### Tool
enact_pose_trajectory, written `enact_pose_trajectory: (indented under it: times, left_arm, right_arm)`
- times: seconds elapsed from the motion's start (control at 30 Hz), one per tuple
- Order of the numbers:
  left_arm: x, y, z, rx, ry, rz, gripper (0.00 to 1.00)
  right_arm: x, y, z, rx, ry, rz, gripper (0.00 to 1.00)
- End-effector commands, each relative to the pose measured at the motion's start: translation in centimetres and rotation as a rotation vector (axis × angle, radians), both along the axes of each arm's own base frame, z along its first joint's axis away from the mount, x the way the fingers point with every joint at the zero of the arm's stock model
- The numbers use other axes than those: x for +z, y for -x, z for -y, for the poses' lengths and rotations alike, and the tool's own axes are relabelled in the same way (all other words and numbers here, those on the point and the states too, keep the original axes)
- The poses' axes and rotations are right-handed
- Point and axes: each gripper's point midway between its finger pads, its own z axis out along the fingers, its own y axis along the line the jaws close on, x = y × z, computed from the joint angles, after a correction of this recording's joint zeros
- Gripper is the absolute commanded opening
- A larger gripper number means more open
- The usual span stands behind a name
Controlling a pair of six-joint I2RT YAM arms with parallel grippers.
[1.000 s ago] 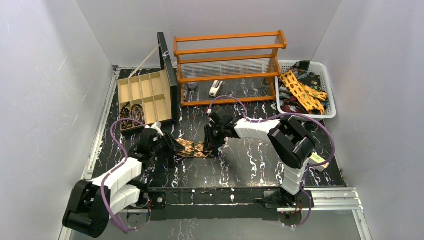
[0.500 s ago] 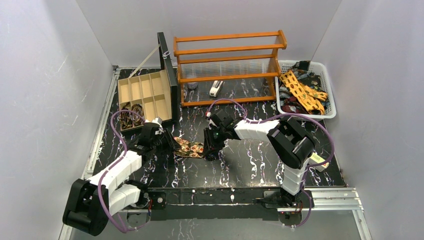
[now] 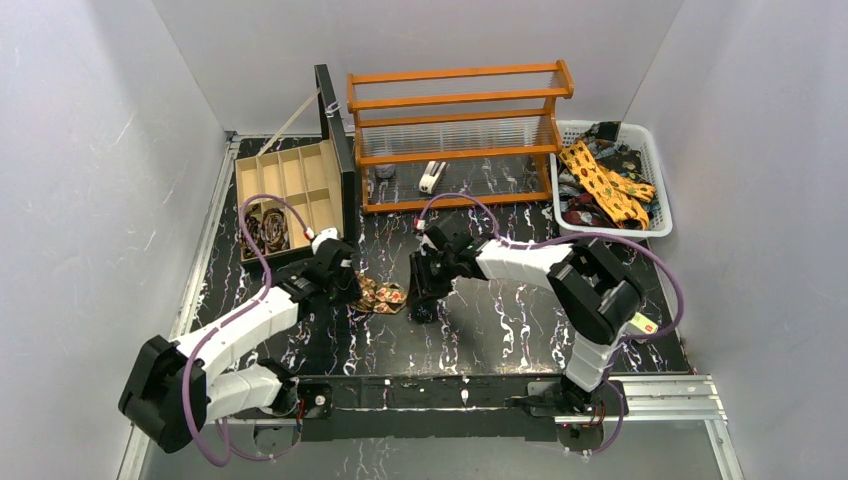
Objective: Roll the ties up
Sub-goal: Roll the tie at the center of the board.
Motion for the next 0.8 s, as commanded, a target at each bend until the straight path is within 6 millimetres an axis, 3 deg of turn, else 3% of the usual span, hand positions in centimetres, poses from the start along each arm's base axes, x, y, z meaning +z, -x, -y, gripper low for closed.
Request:
enact_pose_trajectory:
  times: [0.0, 0.17, 0.4, 0.6, 0.77]
  left_arm:
    - [1.4, -0.6, -1.4, 0.065, -0.22, 0.055, 0.3]
    - [2.6, -0.9, 0.2, 0.031, -0.35, 0.106, 0.31]
    - [3.3, -0.9, 1.9, -0.036, -0.601, 0.157, 0.32]
    - [2.8, -0.5, 4.8, -0.1, -0.71, 0.184, 0.33]
    - [1.8, -0.3, 7.7, -0.153, -0.712, 0.173, 0.4]
  right_arm:
    - [1.4, -2.4, 2.7, -0.134, 0.034, 0.078, 0.39]
    - [0.9, -3.8, 5.6, -0.258, 0.029, 0.047, 0.4]
    - [0.4, -4.3, 7.3, -0.304, 0.037, 0.033, 0.41]
    - [0.1, -4.6, 8.1, -0.331, 0.047, 0.033, 0.42]
    - [-0.2, -4.9, 8.9, -0.351, 0.047, 0.022, 0.43]
